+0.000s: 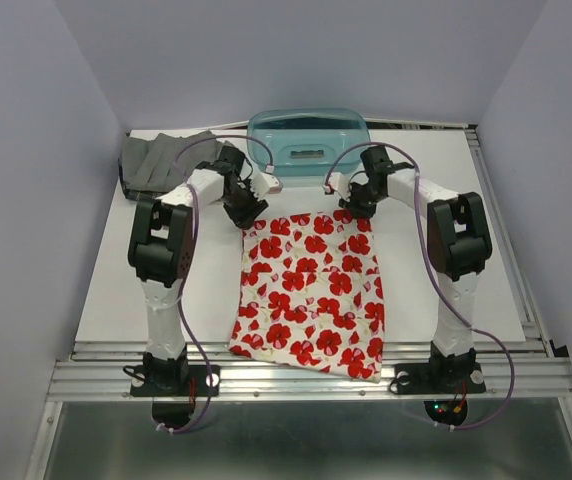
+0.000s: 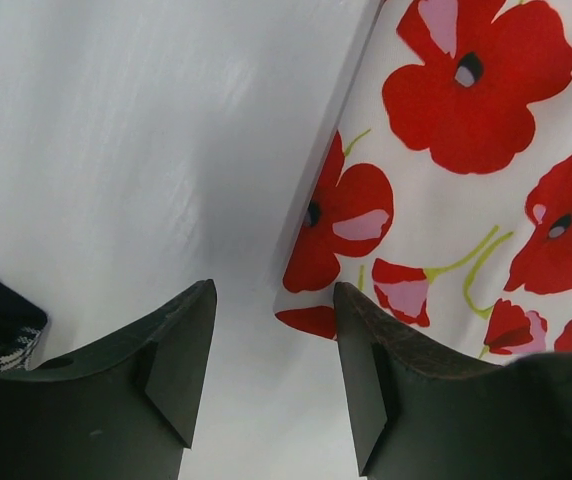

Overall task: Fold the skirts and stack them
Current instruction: Fold the skirt

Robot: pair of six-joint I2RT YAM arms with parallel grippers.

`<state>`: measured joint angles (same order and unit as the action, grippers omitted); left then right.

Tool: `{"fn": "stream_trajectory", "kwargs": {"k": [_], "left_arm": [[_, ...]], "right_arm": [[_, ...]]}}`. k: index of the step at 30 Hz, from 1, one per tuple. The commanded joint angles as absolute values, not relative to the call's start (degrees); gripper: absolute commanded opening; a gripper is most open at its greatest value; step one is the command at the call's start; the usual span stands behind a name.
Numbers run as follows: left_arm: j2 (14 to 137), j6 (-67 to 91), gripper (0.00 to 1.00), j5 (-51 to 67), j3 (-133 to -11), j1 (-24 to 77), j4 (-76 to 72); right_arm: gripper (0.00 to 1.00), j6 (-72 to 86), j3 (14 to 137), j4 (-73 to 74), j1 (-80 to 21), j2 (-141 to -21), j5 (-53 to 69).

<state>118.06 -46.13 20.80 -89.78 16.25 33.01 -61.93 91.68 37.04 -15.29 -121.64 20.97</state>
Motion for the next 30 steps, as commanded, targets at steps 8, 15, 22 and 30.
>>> {"fn": "stream_trajectory", "kwargs": {"k": [8,15,22,30], "left_arm": [[120.32,-47.82,0.15,22.5,-90.7,15.91,34.8],[118.92,-44.12,0.0,19.08,-102.45,14.5,32.79],[114.79,-45.7,0.0,16.35,-108.19,14.24,30.59],[101.18,-51.23,0.0,18.45,-92.85,14.24,28.13]], "right_arm": [[0.01,-61.26,91.22,33.67,-15.03,-122.26,16.44],[0.01,-55.82,105.35,32.52,-12.84,-123.31,14.5],[0.01,-55.63,111.09,33.13,-12.3,-119.72,15.64],[0.01,-57.04,103.11,42.52,-13.09,-105.68,23.37]]}}
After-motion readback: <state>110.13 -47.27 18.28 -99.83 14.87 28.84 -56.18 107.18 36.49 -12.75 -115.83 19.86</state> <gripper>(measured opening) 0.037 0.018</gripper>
